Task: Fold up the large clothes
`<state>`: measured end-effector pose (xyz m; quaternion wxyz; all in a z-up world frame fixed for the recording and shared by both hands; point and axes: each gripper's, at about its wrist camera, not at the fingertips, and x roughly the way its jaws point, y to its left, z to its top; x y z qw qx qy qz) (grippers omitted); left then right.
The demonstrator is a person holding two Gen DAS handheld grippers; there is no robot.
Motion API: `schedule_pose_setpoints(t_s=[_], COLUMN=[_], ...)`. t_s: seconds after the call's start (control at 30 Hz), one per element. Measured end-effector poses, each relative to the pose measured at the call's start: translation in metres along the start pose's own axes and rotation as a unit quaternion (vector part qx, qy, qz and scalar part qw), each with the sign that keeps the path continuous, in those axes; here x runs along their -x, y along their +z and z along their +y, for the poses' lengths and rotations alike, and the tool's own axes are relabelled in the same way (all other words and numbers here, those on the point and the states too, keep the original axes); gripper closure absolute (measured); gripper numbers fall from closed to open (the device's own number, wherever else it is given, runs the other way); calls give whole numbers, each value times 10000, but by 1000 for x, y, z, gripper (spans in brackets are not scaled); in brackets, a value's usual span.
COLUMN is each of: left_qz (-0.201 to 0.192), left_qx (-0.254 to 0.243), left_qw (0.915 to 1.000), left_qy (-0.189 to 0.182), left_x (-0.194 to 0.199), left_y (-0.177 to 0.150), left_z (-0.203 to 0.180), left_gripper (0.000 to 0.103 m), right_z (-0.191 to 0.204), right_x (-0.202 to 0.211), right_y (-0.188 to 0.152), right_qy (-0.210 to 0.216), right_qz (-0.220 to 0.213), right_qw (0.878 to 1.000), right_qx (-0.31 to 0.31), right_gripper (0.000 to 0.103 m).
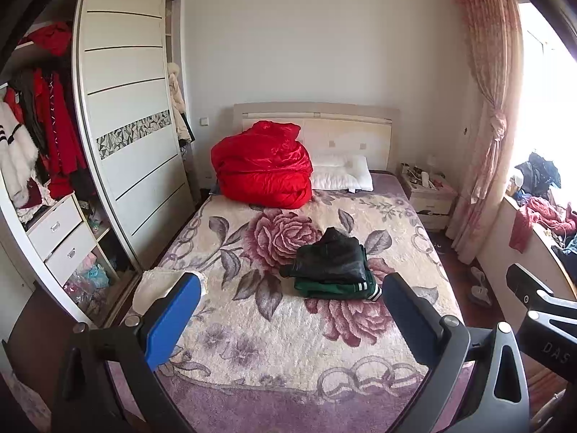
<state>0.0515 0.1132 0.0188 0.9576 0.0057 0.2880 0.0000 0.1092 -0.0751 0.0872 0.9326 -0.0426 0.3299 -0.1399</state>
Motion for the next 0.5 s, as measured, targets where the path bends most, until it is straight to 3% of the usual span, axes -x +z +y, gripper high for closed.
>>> schedule_pose_setpoints(t_s=[0.5], left_qz=[5], left_qx=[53], left_qw=[10000], left_qy=[59], left_x=[12], left_y=[-11], left_z=[0], left_gripper=[0], right_z=[2], right_x=[13], right_y=[-15], right_qy=[45], right_qz=[-13], right_qw=[10000], right_qx=[3], right_gripper=[0])
